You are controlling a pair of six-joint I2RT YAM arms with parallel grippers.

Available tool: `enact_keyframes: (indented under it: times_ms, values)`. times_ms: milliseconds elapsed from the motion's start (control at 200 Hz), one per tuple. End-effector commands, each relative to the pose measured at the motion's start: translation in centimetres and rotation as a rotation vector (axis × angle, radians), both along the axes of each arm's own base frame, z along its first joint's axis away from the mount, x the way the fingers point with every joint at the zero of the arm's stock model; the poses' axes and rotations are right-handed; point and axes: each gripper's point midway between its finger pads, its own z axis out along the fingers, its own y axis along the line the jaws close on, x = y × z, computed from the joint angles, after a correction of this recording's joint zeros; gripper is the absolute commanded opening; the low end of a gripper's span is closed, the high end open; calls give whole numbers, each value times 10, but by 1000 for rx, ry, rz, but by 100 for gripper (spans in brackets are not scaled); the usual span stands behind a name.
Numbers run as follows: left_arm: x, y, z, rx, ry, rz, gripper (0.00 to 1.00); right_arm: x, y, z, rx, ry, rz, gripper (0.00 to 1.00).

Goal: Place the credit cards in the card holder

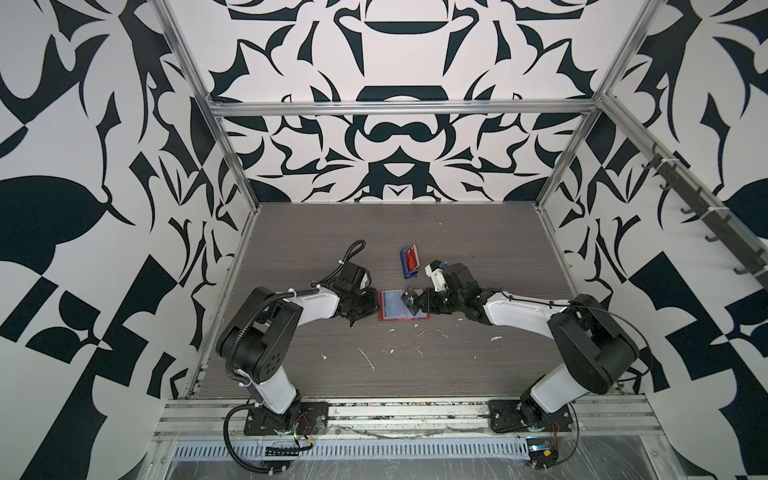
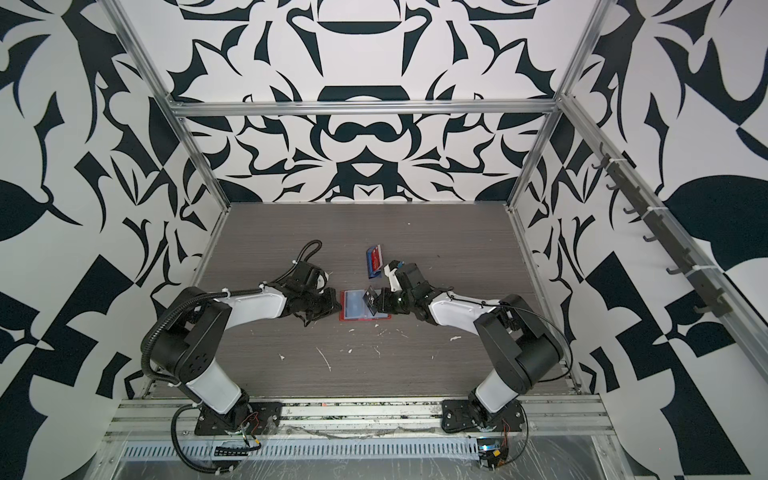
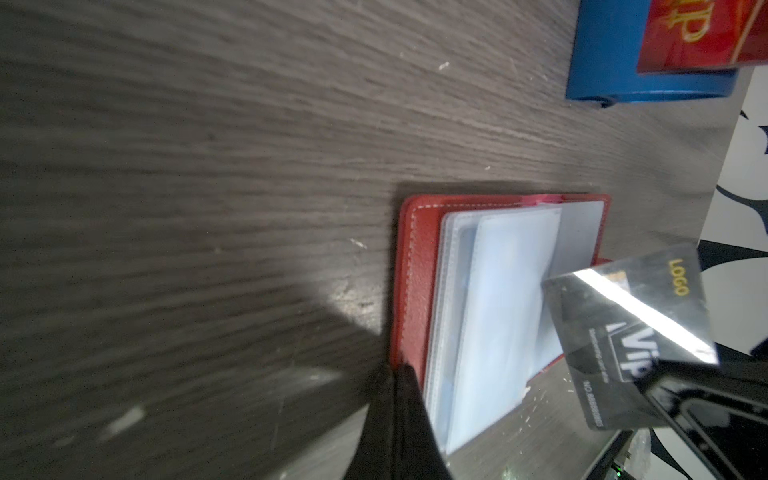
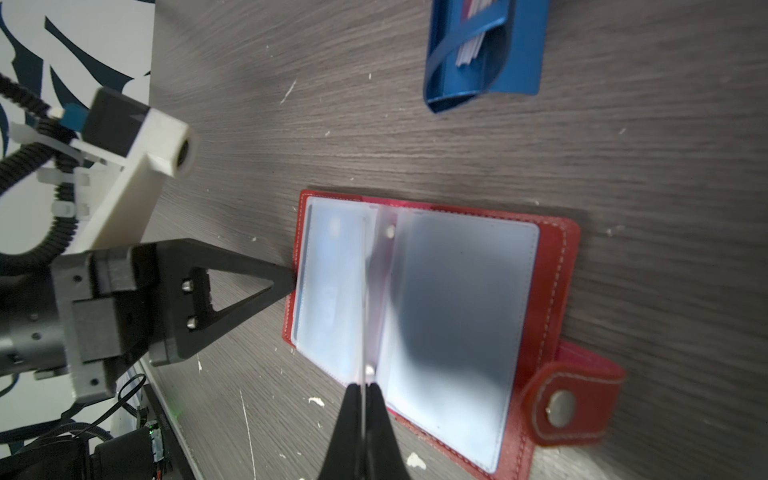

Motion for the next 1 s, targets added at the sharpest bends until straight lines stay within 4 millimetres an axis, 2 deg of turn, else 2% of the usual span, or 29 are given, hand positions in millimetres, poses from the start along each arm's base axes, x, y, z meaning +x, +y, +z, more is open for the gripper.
enact_keyframes:
  times_ms: [0,380,610,995]
  values:
    - [-8,8,-6,33,22,20,0,3,3,8,18,-30,-5,0]
    - [-10,9,-8,43,24,24,0,2,-3,4,-7,-32,-17,0]
    - [-10,7,-9,42,29,18,0,0,4,-1,21,-9,8,0]
    - [-11,9,-12,55,35,36,0,0,9,4,69,-26,12,0]
